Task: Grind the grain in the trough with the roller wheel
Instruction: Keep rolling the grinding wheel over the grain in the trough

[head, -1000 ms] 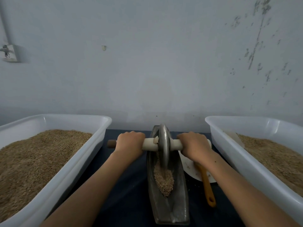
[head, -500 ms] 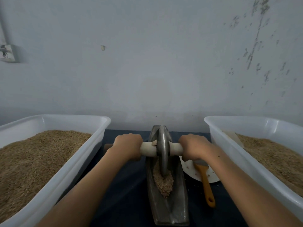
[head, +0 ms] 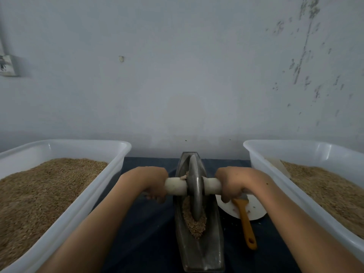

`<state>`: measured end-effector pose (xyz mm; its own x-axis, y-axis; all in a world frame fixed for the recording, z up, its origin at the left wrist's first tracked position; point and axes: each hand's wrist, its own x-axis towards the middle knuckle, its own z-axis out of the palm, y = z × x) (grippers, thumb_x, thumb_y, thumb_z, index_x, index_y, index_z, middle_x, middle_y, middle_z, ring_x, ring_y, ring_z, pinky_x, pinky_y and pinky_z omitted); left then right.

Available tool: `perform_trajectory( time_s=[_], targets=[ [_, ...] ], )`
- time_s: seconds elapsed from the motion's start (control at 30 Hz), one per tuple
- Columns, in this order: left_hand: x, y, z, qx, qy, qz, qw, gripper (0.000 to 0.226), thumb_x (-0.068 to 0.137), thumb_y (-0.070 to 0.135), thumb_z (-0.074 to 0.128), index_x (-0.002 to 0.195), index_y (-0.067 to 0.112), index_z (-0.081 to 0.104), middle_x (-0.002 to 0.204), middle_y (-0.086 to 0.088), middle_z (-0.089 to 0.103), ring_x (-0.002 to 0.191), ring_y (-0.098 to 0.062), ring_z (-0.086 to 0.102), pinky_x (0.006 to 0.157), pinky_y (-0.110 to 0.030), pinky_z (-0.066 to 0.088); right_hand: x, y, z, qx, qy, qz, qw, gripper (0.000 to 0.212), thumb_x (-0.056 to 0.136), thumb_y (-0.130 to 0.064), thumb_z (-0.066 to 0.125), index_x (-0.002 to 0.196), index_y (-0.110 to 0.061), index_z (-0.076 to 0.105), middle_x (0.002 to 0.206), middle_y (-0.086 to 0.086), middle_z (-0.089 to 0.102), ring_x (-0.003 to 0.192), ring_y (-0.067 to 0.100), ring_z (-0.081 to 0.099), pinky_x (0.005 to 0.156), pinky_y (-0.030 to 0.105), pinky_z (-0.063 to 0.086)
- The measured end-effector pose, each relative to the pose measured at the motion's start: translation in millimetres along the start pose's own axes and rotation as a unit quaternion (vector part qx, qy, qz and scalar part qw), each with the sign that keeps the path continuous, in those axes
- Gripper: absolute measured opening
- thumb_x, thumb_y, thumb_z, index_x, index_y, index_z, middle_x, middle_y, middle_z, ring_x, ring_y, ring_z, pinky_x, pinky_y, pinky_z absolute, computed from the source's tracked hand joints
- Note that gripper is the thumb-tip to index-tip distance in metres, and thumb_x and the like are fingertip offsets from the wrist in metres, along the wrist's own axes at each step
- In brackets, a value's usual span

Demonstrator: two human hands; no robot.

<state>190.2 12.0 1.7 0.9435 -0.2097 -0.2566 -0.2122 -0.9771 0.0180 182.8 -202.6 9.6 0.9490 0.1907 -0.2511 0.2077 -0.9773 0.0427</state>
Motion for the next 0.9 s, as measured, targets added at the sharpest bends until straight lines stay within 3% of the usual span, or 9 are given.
perform_trajectory(
  time_s=[0.1, 0.23, 0.37, 0.47, 0.57, 0.73, 0.8, 0.9],
  targets=[
    [0.0, 2.0, 1.5, 0.010, 0.031, -0.016, 0.999, 0.016, 0.074, 0.024, 0.072, 0.085, 0.015, 0.063, 0.066, 0.004, 0.062, 0.057, -0.010, 0.059, 0.058, -0.024, 0.045, 1.3, -2.4, -0.5, -0.013, 0.021, 0.004, 1.000, 0.034, 0.081, -0.020, 0.070, 0.113, -0.011, 0.062, 0.097, 0.003, 0.065, 0.085, 0.019, 0.064, 0.058, 0.022, 0.042],
    [6.7, 8.1, 9.3, 0.085, 0.195, -0.054, 0.976, 0.035, 0.081, 0.030, 0.066, 0.112, 0.019, 0.057, 0.100, -0.001, 0.062, 0.092, -0.020, 0.060, 0.070, -0.031, 0.038, 8.4, -3.8, 7.0, -0.051, 0.155, 0.020, 0.986, 0.025, 0.084, -0.021, 0.063, 0.109, -0.018, 0.060, 0.098, 0.002, 0.063, 0.083, 0.020, 0.058, 0.063, 0.028, 0.037],
    [11.3, 12.0, 18.2, 0.089, 0.303, -0.062, 0.947, 0.025, 0.087, 0.026, 0.058, 0.112, 0.021, 0.055, 0.106, -0.001, 0.062, 0.097, -0.022, 0.059, 0.070, -0.030, 0.035, 14.1, -6.8, 16.7, -0.035, 0.267, 0.028, 0.963, 0.007, 0.088, -0.017, 0.055, 0.091, -0.023, 0.052, 0.103, 0.003, 0.065, 0.094, 0.025, 0.061, 0.068, 0.031, 0.034],
    [9.7, 9.4, 15.5, 0.090, 0.273, -0.045, 0.957, 0.028, 0.087, 0.026, 0.060, 0.113, 0.020, 0.055, 0.108, -0.002, 0.061, 0.097, -0.021, 0.059, 0.072, -0.030, 0.037, 12.3, -5.5, 12.8, -0.047, 0.229, 0.025, 0.972, 0.013, 0.088, -0.017, 0.057, 0.100, -0.020, 0.057, 0.104, 0.003, 0.065, 0.093, 0.024, 0.061, 0.068, 0.030, 0.035],
    [4.3, 5.5, 6.5, 0.080, 0.165, -0.028, 0.983, 0.039, 0.082, 0.030, 0.067, 0.117, 0.018, 0.055, 0.108, -0.003, 0.063, 0.097, -0.021, 0.060, 0.072, -0.030, 0.040, 6.0, -3.0, 4.4, -0.060, 0.127, 0.009, 0.990, 0.031, 0.084, -0.020, 0.065, 0.113, -0.016, 0.059, 0.100, 0.003, 0.063, 0.087, 0.021, 0.061, 0.066, 0.029, 0.040],
    [-3.2, 2.8, -0.5, 0.000, 0.006, -0.006, 1.000, 0.032, 0.074, 0.022, 0.072, 0.104, 0.008, 0.067, 0.084, -0.005, 0.069, 0.069, -0.017, 0.063, 0.060, -0.024, 0.045, 3.0, -0.2, 0.2, 0.004, -0.018, -0.001, 1.000, 0.038, 0.080, -0.017, 0.071, 0.116, -0.011, 0.060, 0.102, 0.006, 0.065, 0.087, 0.019, 0.064, 0.058, 0.020, 0.044],
    [-3.6, 3.8, -0.9, 0.000, 0.010, -0.013, 1.000, 0.030, 0.074, 0.021, 0.071, 0.102, 0.009, 0.067, 0.080, -0.004, 0.068, 0.066, -0.017, 0.061, 0.060, -0.025, 0.046, 4.2, 0.0, 0.5, 0.017, -0.017, 0.000, 1.000, 0.036, 0.079, -0.017, 0.072, 0.113, -0.012, 0.060, 0.100, 0.006, 0.065, 0.085, 0.018, 0.065, 0.057, 0.020, 0.044],
    [-1.6, 7.6, 1.4, 0.058, 0.091, -0.037, 0.994, 0.036, 0.075, 0.028, 0.072, 0.107, 0.016, 0.060, 0.087, 0.000, 0.063, 0.075, -0.016, 0.057, 0.066, -0.029, 0.042, 5.2, -0.2, 1.7, -0.010, 0.042, 0.002, 0.999, 0.036, 0.079, -0.021, 0.071, 0.113, -0.015, 0.060, 0.095, 0.002, 0.064, 0.078, 0.015, 0.060, 0.053, 0.022, 0.038]
  ],
)
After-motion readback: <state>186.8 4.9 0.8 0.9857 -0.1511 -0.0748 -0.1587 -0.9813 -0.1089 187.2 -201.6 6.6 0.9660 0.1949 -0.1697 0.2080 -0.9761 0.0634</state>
